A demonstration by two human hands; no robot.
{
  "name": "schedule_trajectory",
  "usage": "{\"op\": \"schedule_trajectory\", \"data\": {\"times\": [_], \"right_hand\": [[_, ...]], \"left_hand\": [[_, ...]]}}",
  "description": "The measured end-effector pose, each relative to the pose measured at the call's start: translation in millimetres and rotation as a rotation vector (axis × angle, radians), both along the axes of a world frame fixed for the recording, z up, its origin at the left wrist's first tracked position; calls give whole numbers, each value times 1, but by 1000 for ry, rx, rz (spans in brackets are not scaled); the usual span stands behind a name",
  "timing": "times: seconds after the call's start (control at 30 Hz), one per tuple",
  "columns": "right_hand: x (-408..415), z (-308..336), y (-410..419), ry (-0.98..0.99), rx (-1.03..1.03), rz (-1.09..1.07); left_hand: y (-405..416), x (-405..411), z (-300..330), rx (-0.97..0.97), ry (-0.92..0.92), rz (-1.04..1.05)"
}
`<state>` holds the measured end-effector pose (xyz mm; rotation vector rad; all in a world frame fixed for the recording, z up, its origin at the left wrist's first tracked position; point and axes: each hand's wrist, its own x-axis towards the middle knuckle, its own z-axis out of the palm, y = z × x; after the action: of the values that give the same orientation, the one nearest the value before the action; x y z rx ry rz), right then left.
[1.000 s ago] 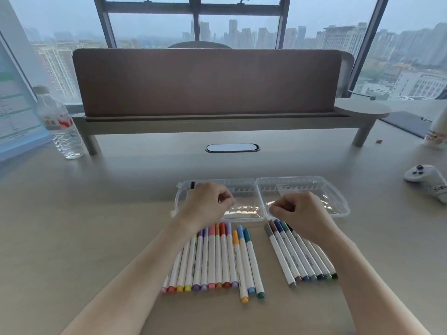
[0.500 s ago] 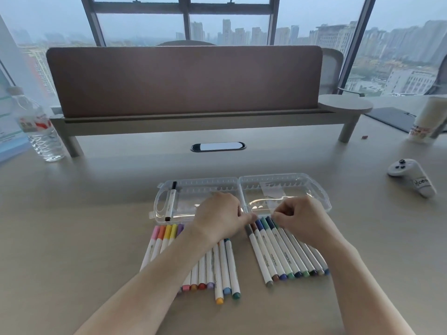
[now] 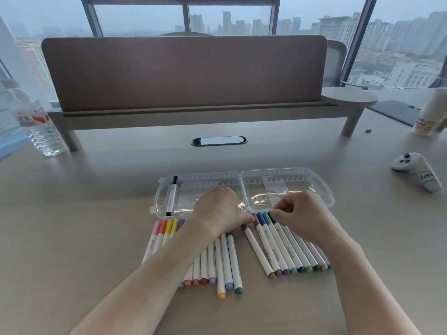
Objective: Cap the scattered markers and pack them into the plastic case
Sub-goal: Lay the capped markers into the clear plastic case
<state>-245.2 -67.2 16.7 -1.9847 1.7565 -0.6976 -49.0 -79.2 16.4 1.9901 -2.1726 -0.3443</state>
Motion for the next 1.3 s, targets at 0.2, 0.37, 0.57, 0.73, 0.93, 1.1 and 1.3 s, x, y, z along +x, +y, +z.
{"op": "schedule_trajectory", "data": {"times": [0.2, 0.37, 0.57, 0.73, 0.93, 1.1, 1.3], "right_hand": [[2, -2, 1, 18, 14, 13], [9, -3, 4, 33, 30, 56], [16, -5, 6, 22, 29, 104], [18, -5, 7, -12, 40, 119], [17, -2, 8, -1, 36, 123], [10, -1, 4, 6, 25, 56], [2, -2, 1, -39, 30, 0]], "left_hand": [[-1, 8, 5, 45, -30, 21], [0, 6, 4, 48, -9, 59], [0, 8, 7, 94, 100, 69], [-6, 25, 13, 181, 374, 81], [-7, 29, 15, 243, 409, 46], [-2, 18, 7, 197, 247, 20], [1, 15, 4, 98, 126, -7]]}}
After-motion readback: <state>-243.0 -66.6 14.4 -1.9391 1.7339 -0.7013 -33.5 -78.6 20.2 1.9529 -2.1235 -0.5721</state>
